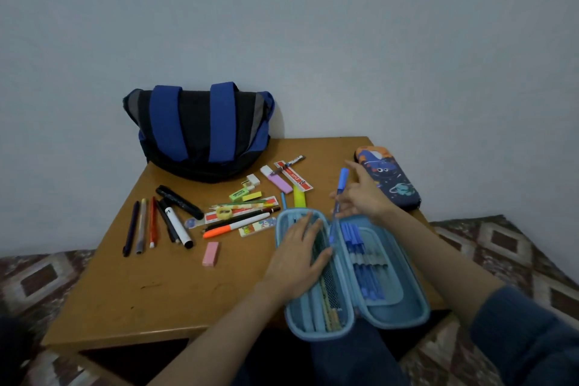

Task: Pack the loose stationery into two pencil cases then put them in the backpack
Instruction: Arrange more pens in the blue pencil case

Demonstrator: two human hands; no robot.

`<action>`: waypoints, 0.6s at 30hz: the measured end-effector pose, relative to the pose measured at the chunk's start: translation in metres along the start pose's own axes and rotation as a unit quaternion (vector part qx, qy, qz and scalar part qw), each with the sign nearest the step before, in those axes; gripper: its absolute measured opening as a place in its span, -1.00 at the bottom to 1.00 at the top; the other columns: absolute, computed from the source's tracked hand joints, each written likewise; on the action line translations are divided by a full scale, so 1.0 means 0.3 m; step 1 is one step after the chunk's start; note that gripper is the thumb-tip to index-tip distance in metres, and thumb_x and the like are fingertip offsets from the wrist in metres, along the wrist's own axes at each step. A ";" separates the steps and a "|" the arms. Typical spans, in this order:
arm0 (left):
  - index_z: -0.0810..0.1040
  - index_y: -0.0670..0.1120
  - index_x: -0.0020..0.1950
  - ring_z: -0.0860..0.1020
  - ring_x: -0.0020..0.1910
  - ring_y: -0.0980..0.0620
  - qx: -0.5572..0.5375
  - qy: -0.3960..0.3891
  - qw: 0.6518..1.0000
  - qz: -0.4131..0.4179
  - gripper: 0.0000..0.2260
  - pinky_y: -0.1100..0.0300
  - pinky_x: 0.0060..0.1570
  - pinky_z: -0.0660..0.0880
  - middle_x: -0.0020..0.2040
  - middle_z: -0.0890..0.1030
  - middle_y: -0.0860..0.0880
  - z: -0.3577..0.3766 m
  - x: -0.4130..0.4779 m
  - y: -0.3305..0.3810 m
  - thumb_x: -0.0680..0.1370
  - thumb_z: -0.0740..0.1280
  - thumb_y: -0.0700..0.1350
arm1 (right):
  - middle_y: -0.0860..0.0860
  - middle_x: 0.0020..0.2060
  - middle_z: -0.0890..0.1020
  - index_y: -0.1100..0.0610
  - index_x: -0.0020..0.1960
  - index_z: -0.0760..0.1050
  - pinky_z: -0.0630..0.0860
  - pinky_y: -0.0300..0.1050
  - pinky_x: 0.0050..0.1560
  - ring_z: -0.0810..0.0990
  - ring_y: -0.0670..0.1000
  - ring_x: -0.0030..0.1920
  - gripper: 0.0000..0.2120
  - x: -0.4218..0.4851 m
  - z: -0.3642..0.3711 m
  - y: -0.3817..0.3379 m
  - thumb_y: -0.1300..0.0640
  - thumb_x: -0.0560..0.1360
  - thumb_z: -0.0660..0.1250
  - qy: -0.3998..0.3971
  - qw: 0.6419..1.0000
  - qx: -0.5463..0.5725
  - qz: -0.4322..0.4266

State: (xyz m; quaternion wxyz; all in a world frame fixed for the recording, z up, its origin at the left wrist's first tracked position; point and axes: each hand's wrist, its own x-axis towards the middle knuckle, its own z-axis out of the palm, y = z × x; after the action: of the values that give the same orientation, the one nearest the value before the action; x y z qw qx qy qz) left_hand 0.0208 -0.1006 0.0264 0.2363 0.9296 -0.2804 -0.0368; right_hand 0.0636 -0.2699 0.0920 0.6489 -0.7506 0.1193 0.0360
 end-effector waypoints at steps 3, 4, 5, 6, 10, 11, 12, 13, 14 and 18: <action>-0.03 0.05 0.54 -0.13 0.53 0.06 0.007 -0.061 0.998 0.012 -0.43 0.11 0.47 -0.03 0.56 -0.11 0.05 0.023 0.016 0.007 0.60 0.06 0.19 | 0.17 -0.17 0.48 0.05 0.39 0.20 0.61 -0.04 -0.46 0.56 0.14 -0.35 -0.40 0.015 -0.055 0.022 0.49 0.48 0.21 0.042 0.998 -0.036 -0.018; -0.05 0.07 0.55 -0.17 0.52 0.06 0.008 -0.077 0.997 0.007 -0.42 0.09 0.47 -0.05 0.56 -0.13 0.06 0.035 0.019 0.007 0.59 0.06 0.21 | 0.16 -0.19 0.48 0.08 0.37 0.25 0.62 0.01 -0.43 0.56 0.13 -0.35 -0.44 0.022 -0.071 0.033 0.48 0.47 0.23 0.069 0.996 -0.060 -0.025; -0.06 0.09 0.55 -0.21 0.52 0.06 0.009 -0.091 0.996 0.002 -0.41 0.08 0.47 -0.08 0.55 -0.17 0.06 0.049 0.023 0.009 0.59 0.05 0.22 | 0.15 -0.22 0.48 0.09 0.35 0.29 0.62 0.06 -0.39 0.56 0.13 -0.35 -0.48 0.030 -0.088 0.043 0.46 0.47 0.24 0.094 0.992 -0.084 -0.030; -0.08 0.10 0.55 -0.25 0.51 0.05 0.018 -0.101 0.995 -0.001 -0.41 0.07 0.47 -0.14 0.55 -0.20 0.05 0.063 0.024 0.007 0.59 0.03 0.24 | 0.14 -0.24 0.48 0.09 0.33 0.32 0.62 0.09 -0.37 0.56 0.13 -0.36 -0.51 0.036 -0.101 0.051 0.44 0.48 0.24 0.113 0.988 -0.104 -0.035; -0.16 0.11 0.53 -0.38 0.47 0.07 0.078 -0.082 0.993 0.017 -0.40 0.09 0.44 -0.29 0.52 -0.31 0.03 0.103 0.003 0.002 0.57 -0.04 0.28 | 0.23 -0.20 0.51 0.10 0.34 0.33 0.62 0.09 -0.36 0.52 0.11 -0.41 -0.56 0.035 -0.142 0.068 0.38 0.52 0.22 0.123 0.969 -0.207 -0.059; -0.18 0.12 0.53 -0.39 0.46 0.08 0.077 -0.074 0.994 0.018 -0.40 0.10 0.44 -0.29 0.52 -0.32 0.04 0.109 -0.002 0.001 0.57 -0.05 0.28 | 0.24 -0.19 0.51 0.09 0.35 0.31 0.62 0.12 -0.34 0.51 0.11 -0.40 -0.55 0.033 -0.149 0.071 0.39 0.51 0.21 0.116 0.966 -0.224 -0.062; -0.18 0.13 0.53 -0.40 0.46 0.08 0.076 -0.068 0.995 0.019 -0.41 0.10 0.45 -0.29 0.52 -0.32 0.04 0.111 -0.005 -0.001 0.57 -0.05 0.28 | 0.22 -0.19 0.50 0.09 0.34 0.30 0.61 0.13 -0.34 0.50 0.11 -0.40 -0.54 0.032 -0.155 0.077 0.39 0.50 0.21 0.111 0.965 -0.228 -0.062; -0.19 0.14 0.52 -0.40 0.46 0.09 0.078 -0.064 0.995 0.018 -0.41 0.10 0.46 -0.28 0.52 -0.33 0.05 0.112 -0.007 -0.002 0.57 -0.05 0.28 | 0.18 -0.22 0.49 0.09 0.32 0.29 0.61 0.13 -0.34 0.49 0.10 -0.40 -0.55 0.033 -0.158 0.084 0.40 0.50 0.22 0.108 0.966 -0.228 -0.059; -0.20 0.14 0.52 -0.40 0.46 0.09 0.081 -0.063 0.995 0.018 -0.41 0.09 0.46 -0.28 0.52 -0.33 0.05 0.113 -0.008 -0.003 0.57 -0.06 0.28 | 0.14 -0.28 0.47 0.10 0.29 0.29 0.61 0.13 -0.34 0.48 0.08 -0.42 -0.57 0.037 -0.160 0.092 0.40 0.49 0.23 0.110 0.966 -0.228 -0.058; -0.21 0.15 0.52 -0.40 0.45 0.08 0.090 -0.059 0.994 0.018 -0.41 0.11 0.43 -0.31 0.52 -0.33 0.04 0.115 -0.007 -0.001 0.57 -0.07 0.29 | 0.10 -0.44 0.44 0.11 0.18 0.32 0.62 0.15 -0.32 0.48 0.05 -0.50 -0.66 0.046 -0.160 0.113 0.39 0.49 0.27 0.104 0.967 -0.230 -0.046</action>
State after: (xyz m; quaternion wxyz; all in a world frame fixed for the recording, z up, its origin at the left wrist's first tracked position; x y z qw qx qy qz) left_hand 0.0124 -0.1135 -0.0044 0.1359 0.9380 -0.3130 -0.0616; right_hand 0.0646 -0.3233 0.0638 0.4442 -0.8838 0.1399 -0.0455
